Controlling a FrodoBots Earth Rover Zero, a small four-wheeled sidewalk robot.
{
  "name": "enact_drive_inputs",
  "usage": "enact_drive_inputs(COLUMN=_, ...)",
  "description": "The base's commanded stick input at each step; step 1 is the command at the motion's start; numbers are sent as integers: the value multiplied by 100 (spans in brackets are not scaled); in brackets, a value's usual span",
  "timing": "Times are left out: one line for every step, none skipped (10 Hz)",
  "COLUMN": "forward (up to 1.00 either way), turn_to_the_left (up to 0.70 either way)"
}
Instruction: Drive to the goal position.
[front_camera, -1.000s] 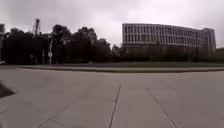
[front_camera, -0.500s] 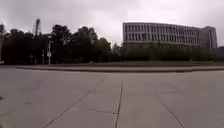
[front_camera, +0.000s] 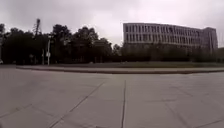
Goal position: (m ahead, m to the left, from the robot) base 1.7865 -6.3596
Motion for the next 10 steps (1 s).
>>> enact_drive_inputs(forward=70, turn_to_the_left=0)
enact_drive_inputs(forward=70, turn_to_the_left=0)
enact_drive_inputs(forward=70, turn_to_the_left=0)
enact_drive_inputs(forward=70, turn_to_the_left=0)
enact_drive_inputs(forward=70, turn_to_the_left=0)
enact_drive_inputs(forward=70, turn_to_the_left=0)
enact_drive_inputs(forward=70, turn_to_the_left=0)
enact_drive_inputs(forward=70, turn_to_the_left=0)
enact_drive_inputs(forward=70, turn_to_the_left=0)
enact_drive_inputs(forward=70, turn_to_the_left=0)
